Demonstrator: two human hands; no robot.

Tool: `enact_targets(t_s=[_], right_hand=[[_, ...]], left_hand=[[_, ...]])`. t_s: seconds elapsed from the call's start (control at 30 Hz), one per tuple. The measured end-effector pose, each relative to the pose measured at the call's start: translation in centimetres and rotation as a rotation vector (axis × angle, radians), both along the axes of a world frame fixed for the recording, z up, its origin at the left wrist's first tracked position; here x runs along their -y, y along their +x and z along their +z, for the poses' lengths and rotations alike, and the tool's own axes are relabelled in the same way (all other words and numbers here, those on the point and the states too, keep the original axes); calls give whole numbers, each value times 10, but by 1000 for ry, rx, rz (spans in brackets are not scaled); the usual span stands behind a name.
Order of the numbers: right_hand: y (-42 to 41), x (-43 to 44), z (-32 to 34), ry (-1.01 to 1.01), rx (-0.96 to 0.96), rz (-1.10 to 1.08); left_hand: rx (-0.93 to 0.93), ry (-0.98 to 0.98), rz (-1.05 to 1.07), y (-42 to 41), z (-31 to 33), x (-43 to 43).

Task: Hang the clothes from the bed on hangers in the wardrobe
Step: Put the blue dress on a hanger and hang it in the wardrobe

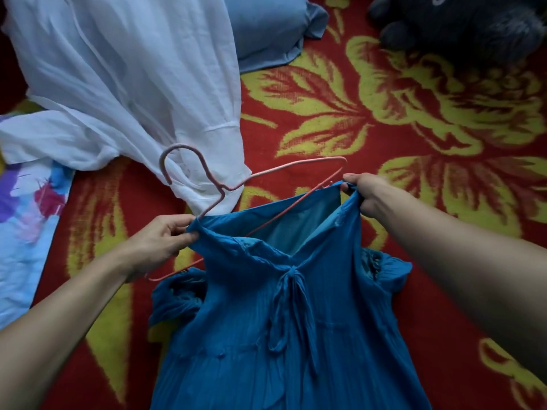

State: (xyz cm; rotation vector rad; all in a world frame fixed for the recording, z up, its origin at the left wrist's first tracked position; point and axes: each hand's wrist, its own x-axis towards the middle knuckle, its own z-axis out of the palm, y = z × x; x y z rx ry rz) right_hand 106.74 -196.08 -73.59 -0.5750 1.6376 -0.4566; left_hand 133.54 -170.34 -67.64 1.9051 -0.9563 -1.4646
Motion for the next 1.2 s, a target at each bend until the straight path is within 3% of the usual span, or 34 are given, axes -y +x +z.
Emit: enact_targets(t_s=[0.17,0.3,0.47,0.57,0.6,0.7,0.77,0.83,1.0,1.2], right_hand=[[8,-4,1,-151,-180,94],[8,-5,10,-84,-1,3],[10,-12,22,-150,23,151],[23,-23,29,-138,101,311],[26,-25,28,-164,33,478],[27,-30,29,-374,-432,1091],[28,-31,36,-521,-695,1288],[32,-28,41,-692,-800,1385],[43,-15,50,-764,-420,1291],[41,-19,87,-868,-261,1189]], left_hand=[[-70,-27,14,0,1,-2],[-23,35,-70,-1,2,-3],[67,114,-255,4,-14,-6],[141,69,-240,-1,-26,3],[175,34,-208,-5,-30,9],[270,-63,-78,-18,-41,32],[339,-106,-15,-28,-49,49],[399,-138,51,-36,-56,67],[417,-223,92,-38,-61,99],[425,-261,3,-20,-4,94]])
